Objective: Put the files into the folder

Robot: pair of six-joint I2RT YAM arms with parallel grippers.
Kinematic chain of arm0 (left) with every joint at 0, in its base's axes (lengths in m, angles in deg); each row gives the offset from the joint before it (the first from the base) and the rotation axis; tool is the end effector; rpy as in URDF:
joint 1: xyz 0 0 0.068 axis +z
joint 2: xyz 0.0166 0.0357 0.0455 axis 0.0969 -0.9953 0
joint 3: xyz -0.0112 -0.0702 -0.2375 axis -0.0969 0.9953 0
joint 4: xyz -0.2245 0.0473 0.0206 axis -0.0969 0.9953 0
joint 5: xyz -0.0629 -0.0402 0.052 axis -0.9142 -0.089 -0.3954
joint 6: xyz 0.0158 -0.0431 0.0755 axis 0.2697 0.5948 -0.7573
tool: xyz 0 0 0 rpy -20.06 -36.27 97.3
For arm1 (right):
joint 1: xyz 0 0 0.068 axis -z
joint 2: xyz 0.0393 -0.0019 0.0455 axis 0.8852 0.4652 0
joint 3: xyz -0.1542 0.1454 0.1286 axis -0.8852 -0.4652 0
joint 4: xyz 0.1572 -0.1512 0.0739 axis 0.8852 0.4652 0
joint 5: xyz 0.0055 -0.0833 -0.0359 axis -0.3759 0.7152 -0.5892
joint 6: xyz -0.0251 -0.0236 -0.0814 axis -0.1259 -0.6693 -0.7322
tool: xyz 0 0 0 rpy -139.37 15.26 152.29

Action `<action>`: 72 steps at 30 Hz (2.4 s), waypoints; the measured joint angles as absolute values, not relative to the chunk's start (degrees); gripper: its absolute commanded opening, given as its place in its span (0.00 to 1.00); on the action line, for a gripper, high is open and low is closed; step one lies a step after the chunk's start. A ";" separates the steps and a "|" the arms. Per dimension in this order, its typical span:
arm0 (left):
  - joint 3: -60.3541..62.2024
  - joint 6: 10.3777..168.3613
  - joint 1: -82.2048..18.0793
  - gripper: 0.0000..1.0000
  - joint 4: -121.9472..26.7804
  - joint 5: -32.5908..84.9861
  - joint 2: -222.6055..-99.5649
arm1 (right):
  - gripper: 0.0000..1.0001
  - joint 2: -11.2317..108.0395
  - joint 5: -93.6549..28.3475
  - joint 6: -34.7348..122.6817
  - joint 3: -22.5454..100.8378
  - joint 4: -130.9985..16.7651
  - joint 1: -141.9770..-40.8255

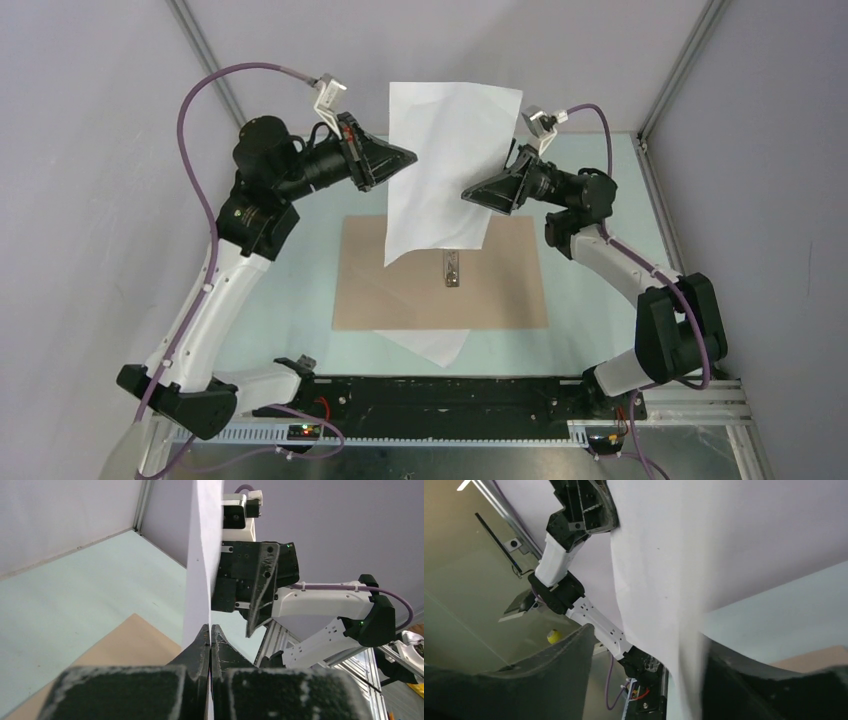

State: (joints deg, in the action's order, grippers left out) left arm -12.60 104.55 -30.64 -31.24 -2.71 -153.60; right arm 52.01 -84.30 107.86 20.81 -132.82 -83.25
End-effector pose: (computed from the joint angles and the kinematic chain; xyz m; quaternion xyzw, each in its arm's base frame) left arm 0.2063 -0.1488 0.4644 0.2227 0.6526 -0.4982 0.5257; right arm 0.2466 0.1669 0.3910 -0.2867 0.4784 0.7057 0.4368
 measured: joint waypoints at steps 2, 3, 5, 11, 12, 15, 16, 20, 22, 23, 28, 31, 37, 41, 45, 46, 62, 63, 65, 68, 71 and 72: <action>-12.57 104.86 -30.27 0.00 -31.24 -2.62 -153.69 | 0.52 51.92 -84.26 107.16 20.81 -131.07 -83.20; -12.51 104.93 -30.01 0.00 -31.31 -2.60 -153.67 | 0.46 51.88 -84.23 106.63 20.81 -130.31 -83.20; -12.05 105.01 -29.53 0.00 -31.66 -2.18 -153.49 | 0.37 51.48 -84.15 105.45 20.81 -127.73 -83.09; -8.18 105.30 -28.37 0.24 -32.46 -0.17 -153.01 | 0.08 48.18 -82.11 96.77 20.85 -112.82 -83.68; -7.26 105.27 -28.26 0.32 -32.62 0.42 -153.01 | 0.02 47.33 -81.31 94.78 20.88 -109.59 -83.88; -4.14 105.38 -28.15 0.63 -32.42 4.26 -152.53 | 0.00 45.21 -78.25 89.01 20.92 -100.34 -84.32; -3.61 105.12 -28.09 0.78 -32.33 4.94 -152.42 | 0.00 44.69 -76.96 87.27 20.98 -97.31 -84.45; 0.63 107.07 -26.36 0.99 -31.26 14.47 -151.13 | 0.00 44.49 -71.38 81.89 21.09 -87.89 -85.21; 2.83 108.93 -24.48 1.00 -29.86 19.91 -150.56 | 0.00 45.45 -68.26 79.75 21.09 -84.87 -85.85; 4.23 109.93 -23.43 1.00 -29.01 22.40 -150.28 | 0.00 46.50 -66.70 78.72 21.20 -83.93 -86.24; 16.32 116.29 -15.67 1.00 -24.31 32.83 -147.20 | 0.00 56.36 -60.69 74.35 24.85 -81.66 -88.25; 24.60 119.79 -11.80 1.00 -22.06 35.69 -144.97 | 0.00 64.93 -59.30 72.45 27.85 -82.42 -88.75; 35.93 125.23 -8.85 1.00 -20.03 36.79 -141.14 | 0.00 76.20 -59.71 68.29 29.05 -80.85 -88.62; 39.99 127.61 -8.31 1.00 -19.52 36.68 -138.93 | 0.00 77.06 -60.41 64.27 29.12 -77.48 -88.58; 42.02 129.03 -8.26 1.00 -19.52 36.66 -138.12 | 0.00 77.01 -61.87 60.84 29.88 -76.19 -89.02; 42.37 129.27 -8.26 1.00 -19.57 36.66 -138.12 | 0.00 77.01 -62.42 60.23 29.97 -75.84 -89.23; 44.43 130.37 -8.20 1.00 -20.62 36.13 -142.12 | 0.00 76.60 -69.66 56.75 29.99 -71.21 -91.22; 44.69 130.41 -8.20 1.00 -21.08 35.85 -142.30 | 0.00 76.60 -69.46 57.34 29.99 -71.14 -91.25; 45.74 130.61 -8.20 0.98 -21.97 35.50 -142.45 | 0.00 76.60 -68.50 58.72 29.99 -70.71 -91.46; 47.88 130.98 -8.15 0.90 -23.35 34.43 -142.69 | 0.00 76.60 -65.22 60.43 29.99 -69.59 -92.56; 49.13 131.59 -8.15 0.71 -23.94 34.03 -142.69 | 0.00 76.60 -61.13 62.11 29.99 -68.39 -94.87; 49.26 131.70 -8.15 0.67 -24.07 34.01 -142.69 | 0.00 76.60 -59.65 62.81 29.99 -68.02 -95.62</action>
